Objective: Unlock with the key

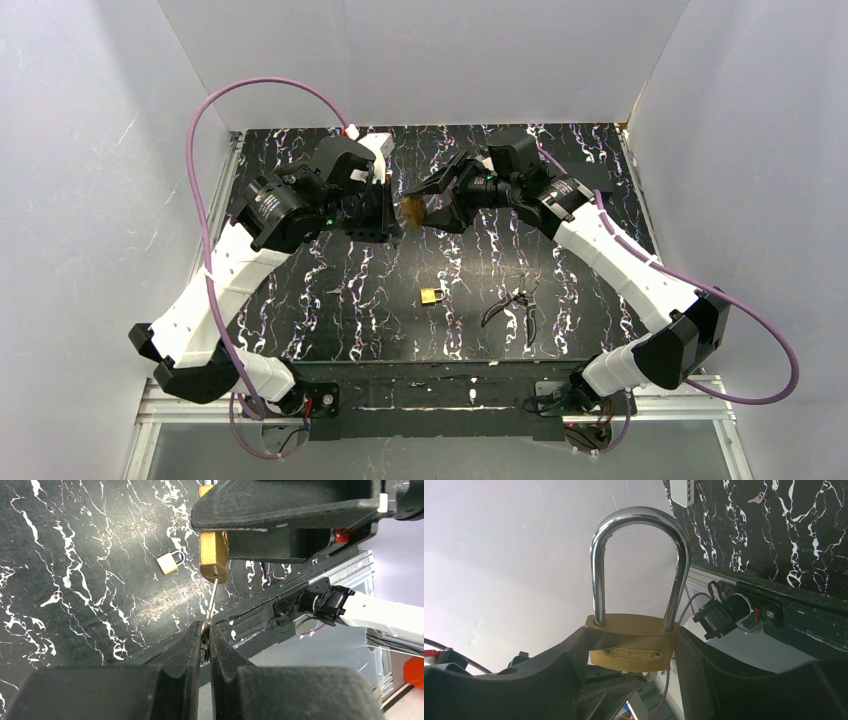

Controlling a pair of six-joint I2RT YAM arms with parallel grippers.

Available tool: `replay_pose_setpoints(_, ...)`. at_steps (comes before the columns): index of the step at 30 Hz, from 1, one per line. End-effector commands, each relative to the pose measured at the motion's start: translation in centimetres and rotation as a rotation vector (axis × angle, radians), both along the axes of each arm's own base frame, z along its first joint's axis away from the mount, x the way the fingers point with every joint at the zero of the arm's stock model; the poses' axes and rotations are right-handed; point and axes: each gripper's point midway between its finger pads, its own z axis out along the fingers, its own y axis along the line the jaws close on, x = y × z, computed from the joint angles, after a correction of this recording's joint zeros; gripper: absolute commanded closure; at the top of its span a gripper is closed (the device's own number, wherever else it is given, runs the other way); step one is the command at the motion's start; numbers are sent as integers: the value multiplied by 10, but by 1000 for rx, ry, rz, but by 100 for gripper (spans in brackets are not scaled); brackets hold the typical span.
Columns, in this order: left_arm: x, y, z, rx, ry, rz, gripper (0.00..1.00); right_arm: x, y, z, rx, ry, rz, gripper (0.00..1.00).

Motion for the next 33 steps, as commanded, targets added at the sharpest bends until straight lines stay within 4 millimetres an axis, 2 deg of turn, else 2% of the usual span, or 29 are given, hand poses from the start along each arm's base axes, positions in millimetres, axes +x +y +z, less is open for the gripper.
replay_pose_setpoints(1, -2, 5, 1, -9, -5, 4, 100, -2, 0, 50, 114, -134, 14, 99)
replay_pose_setpoints(14, 4, 3, -4, -10, 0, 8, 100, 0, 1, 48, 108, -129, 9, 99)
replay_pose_setpoints(33, 18, -3, 5, -12, -17, 28, 100, 3, -5, 49, 27, -194, 9, 99)
